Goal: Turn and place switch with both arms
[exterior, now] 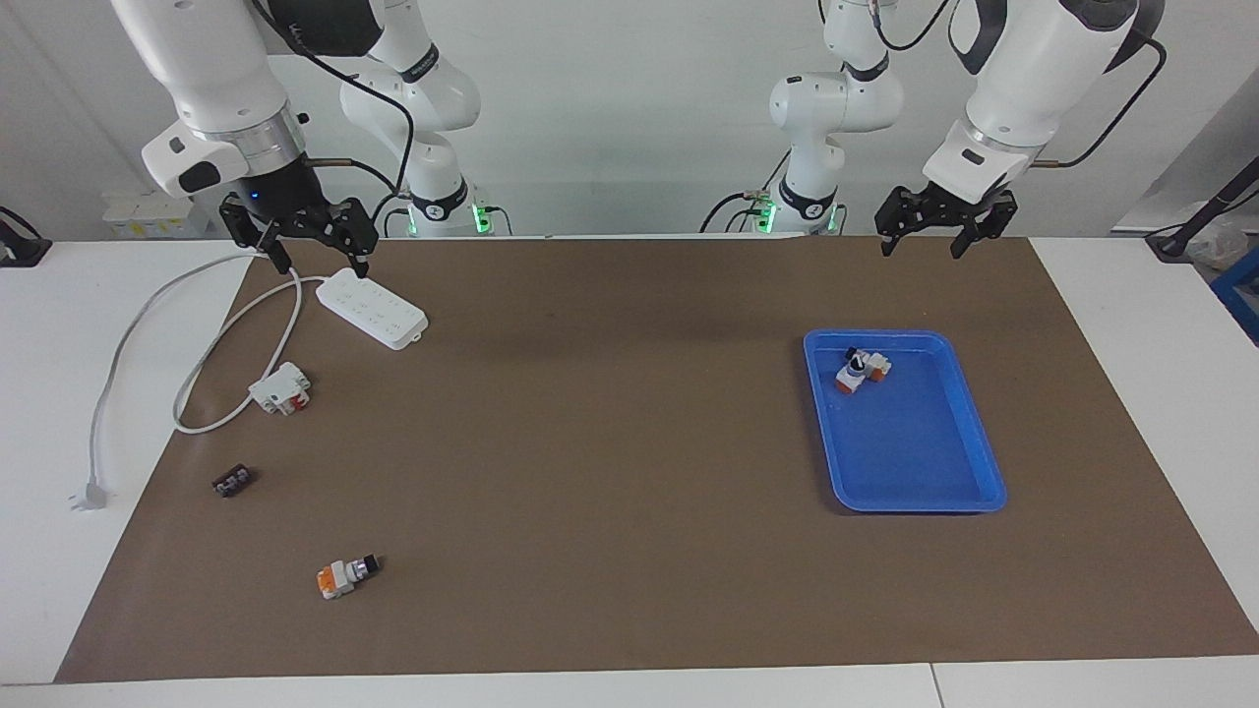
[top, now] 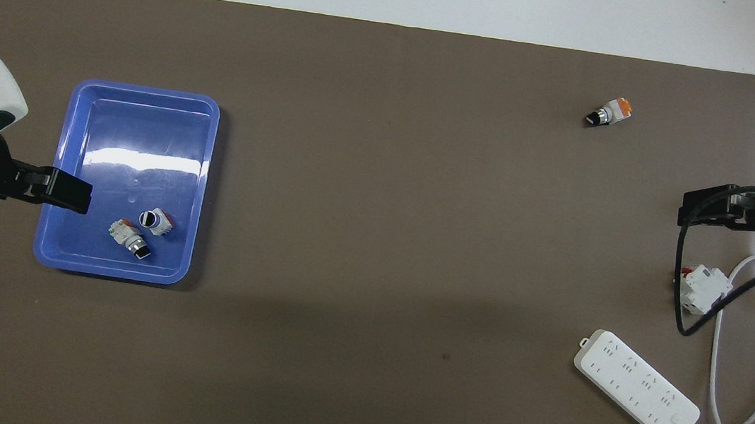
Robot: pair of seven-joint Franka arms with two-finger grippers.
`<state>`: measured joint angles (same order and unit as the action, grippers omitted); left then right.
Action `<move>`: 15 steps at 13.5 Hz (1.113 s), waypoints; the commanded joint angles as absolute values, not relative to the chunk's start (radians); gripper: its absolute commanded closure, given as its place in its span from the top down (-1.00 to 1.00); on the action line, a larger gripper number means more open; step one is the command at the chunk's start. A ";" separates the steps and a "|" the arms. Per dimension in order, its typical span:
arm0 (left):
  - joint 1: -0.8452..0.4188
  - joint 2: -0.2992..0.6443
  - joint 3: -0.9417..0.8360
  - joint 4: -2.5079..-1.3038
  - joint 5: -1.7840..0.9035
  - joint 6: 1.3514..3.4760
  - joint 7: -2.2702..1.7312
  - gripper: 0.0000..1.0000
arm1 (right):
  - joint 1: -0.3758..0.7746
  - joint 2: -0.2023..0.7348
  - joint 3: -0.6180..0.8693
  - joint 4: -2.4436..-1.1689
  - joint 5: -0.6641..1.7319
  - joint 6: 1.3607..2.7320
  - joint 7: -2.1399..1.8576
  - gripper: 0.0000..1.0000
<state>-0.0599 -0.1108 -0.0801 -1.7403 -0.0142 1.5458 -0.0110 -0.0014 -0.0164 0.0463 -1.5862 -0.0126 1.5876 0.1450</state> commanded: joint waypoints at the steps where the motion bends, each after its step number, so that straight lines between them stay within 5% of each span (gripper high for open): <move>1: -0.058 -0.143 -0.075 -1.776 -0.002 1.552 -0.002 1.00 | -0.005 -0.031 0.048 -1.606 0.009 1.605 0.150 1.00; 11: -0.029 -0.143 -0.063 -1.776 -0.002 1.554 0.002 1.00 | -0.018 -0.014 0.048 -1.606 0.008 1.638 -0.041 1.00; 15: -0.028 -0.143 -0.063 -1.776 -0.002 1.554 0.002 1.00 | -0.043 0.086 0.048 -1.563 0.006 1.719 -0.311 0.97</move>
